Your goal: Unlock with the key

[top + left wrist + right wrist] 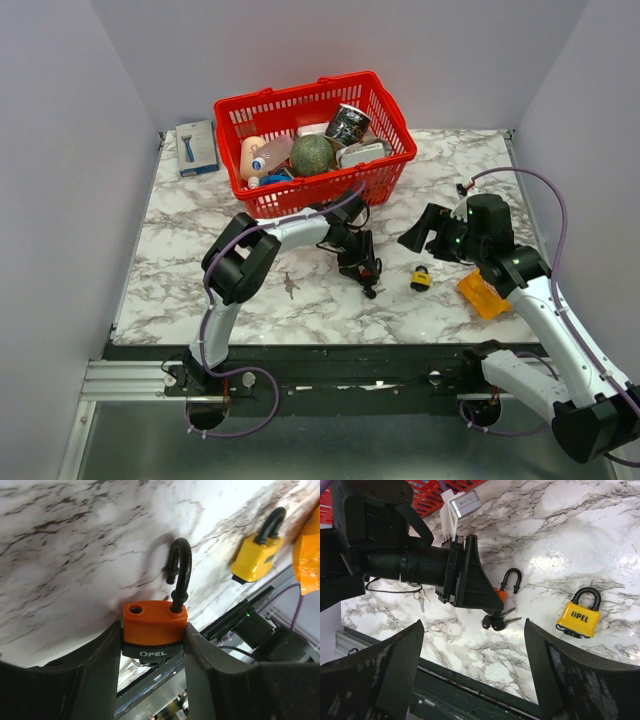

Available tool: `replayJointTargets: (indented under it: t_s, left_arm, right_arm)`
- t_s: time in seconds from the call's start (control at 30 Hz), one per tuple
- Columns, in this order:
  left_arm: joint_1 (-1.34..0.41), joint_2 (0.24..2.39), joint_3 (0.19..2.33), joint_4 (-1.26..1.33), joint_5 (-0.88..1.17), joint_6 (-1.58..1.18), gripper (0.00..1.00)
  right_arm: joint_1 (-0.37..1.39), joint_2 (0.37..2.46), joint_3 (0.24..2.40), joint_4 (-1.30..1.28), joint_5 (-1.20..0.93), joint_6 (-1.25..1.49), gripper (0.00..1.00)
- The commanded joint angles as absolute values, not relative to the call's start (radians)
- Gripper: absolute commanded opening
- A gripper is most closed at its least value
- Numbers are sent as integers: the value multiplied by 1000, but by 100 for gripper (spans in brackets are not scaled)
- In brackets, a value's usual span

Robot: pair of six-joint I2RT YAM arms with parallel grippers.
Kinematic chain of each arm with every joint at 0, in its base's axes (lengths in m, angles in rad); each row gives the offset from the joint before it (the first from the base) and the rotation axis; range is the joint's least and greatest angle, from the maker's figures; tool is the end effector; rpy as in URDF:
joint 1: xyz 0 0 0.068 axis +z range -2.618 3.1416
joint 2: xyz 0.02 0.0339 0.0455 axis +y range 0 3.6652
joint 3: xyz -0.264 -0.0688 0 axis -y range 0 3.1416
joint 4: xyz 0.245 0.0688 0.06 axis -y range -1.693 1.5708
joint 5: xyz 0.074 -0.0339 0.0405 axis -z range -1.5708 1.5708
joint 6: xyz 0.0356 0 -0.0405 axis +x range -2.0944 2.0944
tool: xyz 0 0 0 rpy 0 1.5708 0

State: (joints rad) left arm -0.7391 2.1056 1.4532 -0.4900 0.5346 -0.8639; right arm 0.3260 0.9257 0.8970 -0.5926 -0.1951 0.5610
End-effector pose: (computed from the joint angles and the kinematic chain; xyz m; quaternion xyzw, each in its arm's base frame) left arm 0.3049 -0.3025 0.1444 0.0027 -0.9441 0.3268 0.0428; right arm 0.1839 0.0695 0.3140 0.0596 0.8843 0.2735 0.3738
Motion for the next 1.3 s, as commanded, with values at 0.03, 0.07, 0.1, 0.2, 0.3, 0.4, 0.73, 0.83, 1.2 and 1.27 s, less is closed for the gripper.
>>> replayJointTargets:
  t_s: [0.03,0.07,0.1,0.2,0.3,0.4,0.73,0.83,1.2,1.27]
  left_arm:
    - [-721,2129,1474,-650,261,-835,0]
    - [-721,2129,1477,-650,259,-834,6]
    - [-726,2128,1479,-653,258,-830,13]
    - [-736,2121,1511,-684,238,-804,40]
    - [-744,2100,1534,-709,203,-772,59]
    - [-753,2063,1516,-701,184,-747,67]
    - [-801,1908,1437,-601,167,-620,95]
    - [-818,1813,1373,-568,143,-572,95]
    - [-738,1424,1007,-499,110,-466,99]
    - [-689,1381,933,-497,121,-468,99]
  right_arm:
    - [325,939,897,-597,-164,537,89]
    - [325,939,893,-595,-166,528,89]
    - [325,940,884,-592,-163,519,89]
    - [325,950,848,-584,-150,505,88]
    - [325,956,810,-583,-140,499,87]
    - [325,959,789,-598,-133,500,86]
    - [330,956,720,-562,-146,549,82]
    - [360,959,689,-534,-127,584,81]
    - [640,1277,805,-420,-5,681,81]
    - [672,1380,865,-420,43,675,81]
